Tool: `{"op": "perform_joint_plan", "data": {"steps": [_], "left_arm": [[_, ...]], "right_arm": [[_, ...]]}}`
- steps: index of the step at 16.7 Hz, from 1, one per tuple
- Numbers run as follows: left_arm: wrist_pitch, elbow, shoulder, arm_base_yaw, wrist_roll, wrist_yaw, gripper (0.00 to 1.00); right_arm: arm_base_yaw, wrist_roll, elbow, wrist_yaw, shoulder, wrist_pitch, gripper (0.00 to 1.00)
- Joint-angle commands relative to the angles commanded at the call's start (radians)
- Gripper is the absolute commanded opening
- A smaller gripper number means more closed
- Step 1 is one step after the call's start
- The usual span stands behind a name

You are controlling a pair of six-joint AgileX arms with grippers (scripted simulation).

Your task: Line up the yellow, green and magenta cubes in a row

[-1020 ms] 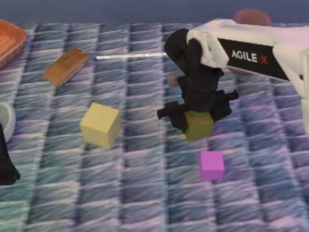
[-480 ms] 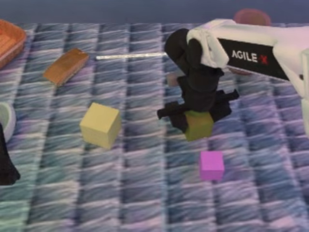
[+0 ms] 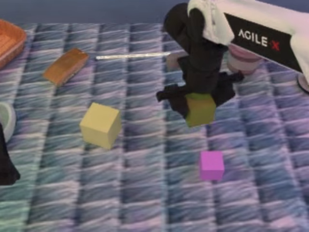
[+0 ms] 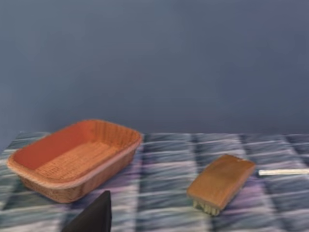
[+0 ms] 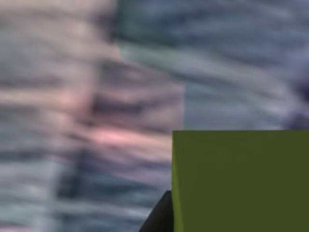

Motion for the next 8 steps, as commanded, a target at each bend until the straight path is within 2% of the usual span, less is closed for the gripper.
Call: {"op": "perform_joint_plan", "data": {"steps": [8], "left_arm": [[0.0,0.0,0.0,0.0,0.0,0.0,1.0]], "right_arm": [[0.009,0.039,-0.003,0.0,-0.027,-0.02,0.0]]}}
